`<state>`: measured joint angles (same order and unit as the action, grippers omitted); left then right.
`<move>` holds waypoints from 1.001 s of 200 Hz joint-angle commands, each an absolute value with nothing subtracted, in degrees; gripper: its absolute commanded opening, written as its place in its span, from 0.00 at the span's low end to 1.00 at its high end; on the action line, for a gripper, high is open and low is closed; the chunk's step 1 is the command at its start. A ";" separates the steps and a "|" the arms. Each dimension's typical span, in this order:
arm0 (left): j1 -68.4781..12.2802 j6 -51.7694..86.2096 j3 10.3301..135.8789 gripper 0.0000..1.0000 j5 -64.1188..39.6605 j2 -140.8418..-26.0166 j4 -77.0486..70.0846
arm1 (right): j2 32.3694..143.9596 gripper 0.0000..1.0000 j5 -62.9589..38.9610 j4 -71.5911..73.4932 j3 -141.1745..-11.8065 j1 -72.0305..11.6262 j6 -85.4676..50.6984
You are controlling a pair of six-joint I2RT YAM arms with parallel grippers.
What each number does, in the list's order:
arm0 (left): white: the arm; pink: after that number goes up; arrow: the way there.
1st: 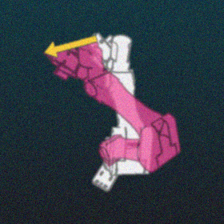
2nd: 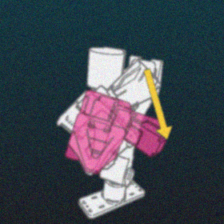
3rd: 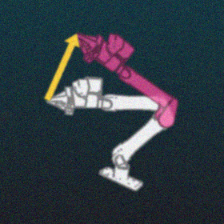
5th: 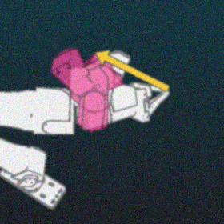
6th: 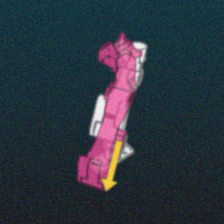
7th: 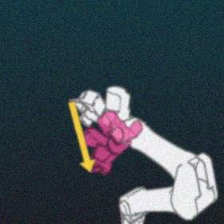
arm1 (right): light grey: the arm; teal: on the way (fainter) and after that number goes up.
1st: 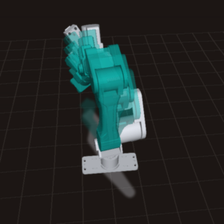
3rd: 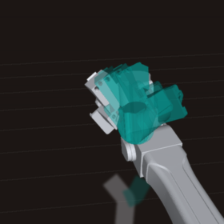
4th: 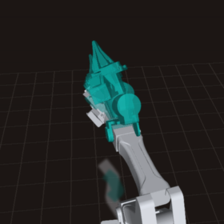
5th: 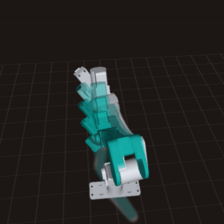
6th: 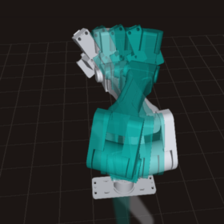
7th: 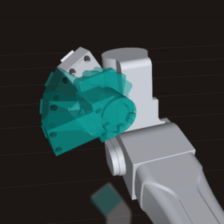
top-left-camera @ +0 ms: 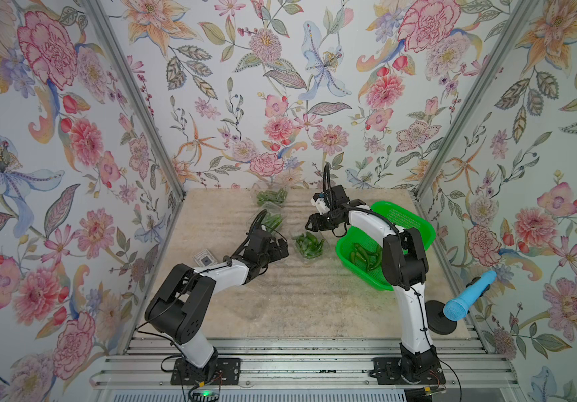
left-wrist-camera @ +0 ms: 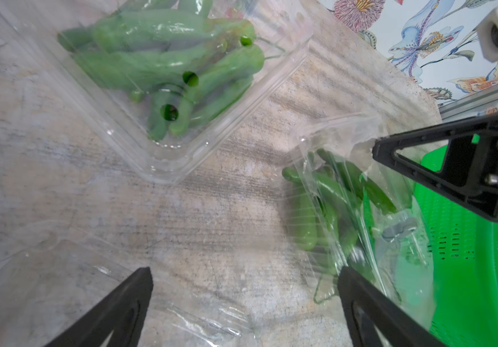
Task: Take small green peppers out of containers
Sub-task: Move the packing box to the center of the board.
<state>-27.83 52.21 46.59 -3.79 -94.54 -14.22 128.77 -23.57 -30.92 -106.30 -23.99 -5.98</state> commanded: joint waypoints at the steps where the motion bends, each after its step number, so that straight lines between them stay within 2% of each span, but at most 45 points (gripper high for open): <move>1: -26.91 53.22 45.23 1.00 -2.15 -92.14 -13.76 | 125.17 0.58 -27.32 -34.86 -101.16 -24.61 -2.83; 69: -26.98 55.18 41.65 1.00 -5.56 -91.92 -19.12 | 116.34 0.59 -24.81 -32.27 -91.98 -26.53 -3.60; 138: -24.85 55.11 40.52 0.99 -5.66 -92.42 -20.31 | 115.75 0.63 -20.84 -31.96 -92.41 -26.81 -4.31; 200: -23.20 53.29 40.48 0.97 -8.81 -94.82 -23.39 | 117.16 0.63 -24.10 -31.44 -93.67 -26.92 -5.33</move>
<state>-23.40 54.48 39.68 -6.81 -93.03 -21.08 117.54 -22.35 -31.44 -92.77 -26.83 -4.56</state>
